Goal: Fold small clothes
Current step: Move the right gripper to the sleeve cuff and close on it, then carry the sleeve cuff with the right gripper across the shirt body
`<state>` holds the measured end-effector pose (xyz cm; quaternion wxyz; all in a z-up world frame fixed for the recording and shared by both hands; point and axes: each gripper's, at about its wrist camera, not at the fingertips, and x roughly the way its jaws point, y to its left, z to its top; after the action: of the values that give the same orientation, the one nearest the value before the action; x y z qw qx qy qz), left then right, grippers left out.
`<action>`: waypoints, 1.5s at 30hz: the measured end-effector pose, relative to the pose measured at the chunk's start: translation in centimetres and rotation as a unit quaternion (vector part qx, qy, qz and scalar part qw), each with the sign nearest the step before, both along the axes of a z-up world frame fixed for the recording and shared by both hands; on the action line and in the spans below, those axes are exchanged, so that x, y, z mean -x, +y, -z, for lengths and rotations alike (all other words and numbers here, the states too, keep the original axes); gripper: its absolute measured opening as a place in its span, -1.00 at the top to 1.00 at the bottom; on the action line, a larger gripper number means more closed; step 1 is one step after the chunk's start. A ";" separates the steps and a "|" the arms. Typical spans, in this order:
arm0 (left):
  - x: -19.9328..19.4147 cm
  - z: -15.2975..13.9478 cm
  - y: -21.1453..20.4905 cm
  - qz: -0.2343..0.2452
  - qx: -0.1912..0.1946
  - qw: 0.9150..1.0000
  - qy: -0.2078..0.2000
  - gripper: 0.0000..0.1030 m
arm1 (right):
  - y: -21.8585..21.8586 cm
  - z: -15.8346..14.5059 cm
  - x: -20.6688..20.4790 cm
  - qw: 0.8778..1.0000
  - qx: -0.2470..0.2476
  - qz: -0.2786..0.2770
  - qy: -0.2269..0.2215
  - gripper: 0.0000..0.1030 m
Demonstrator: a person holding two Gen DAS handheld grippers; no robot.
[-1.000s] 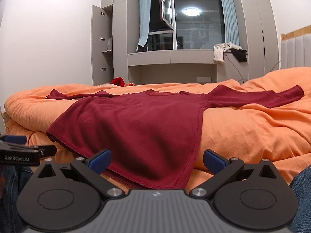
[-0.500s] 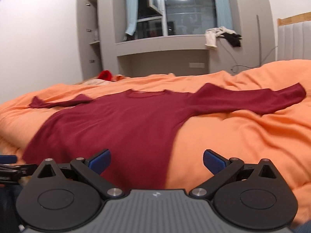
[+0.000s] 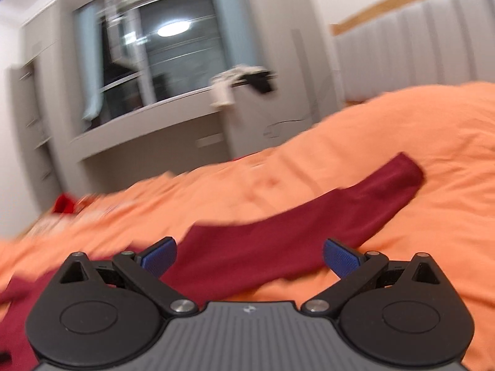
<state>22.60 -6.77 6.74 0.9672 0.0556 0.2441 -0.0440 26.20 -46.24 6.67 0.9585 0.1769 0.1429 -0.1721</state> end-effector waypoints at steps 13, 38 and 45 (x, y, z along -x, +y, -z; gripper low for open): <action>-9.1 3.2 -1.9 0.034 0.015 0.999 0.025 -0.99 | -11.0 4.2 -5.0 0.983 0.133 0.126 0.010 -1.00; -9.2 4.8 -2.0 0.021 -0.003 0.999 0.032 -0.99 | -18.2 8.2 -6.5 0.984 0.005 0.179 0.022 0.05; -9.3 4.7 -2.0 0.021 -0.003 0.999 0.032 -0.99 | -17.7 7.3 -5.4 0.985 0.005 0.173 0.000 0.91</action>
<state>31.85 -8.73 2.00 0.9577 0.0621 0.2734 -0.0653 31.57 -63.97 -0.68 0.9151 0.1943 0.1090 -0.3360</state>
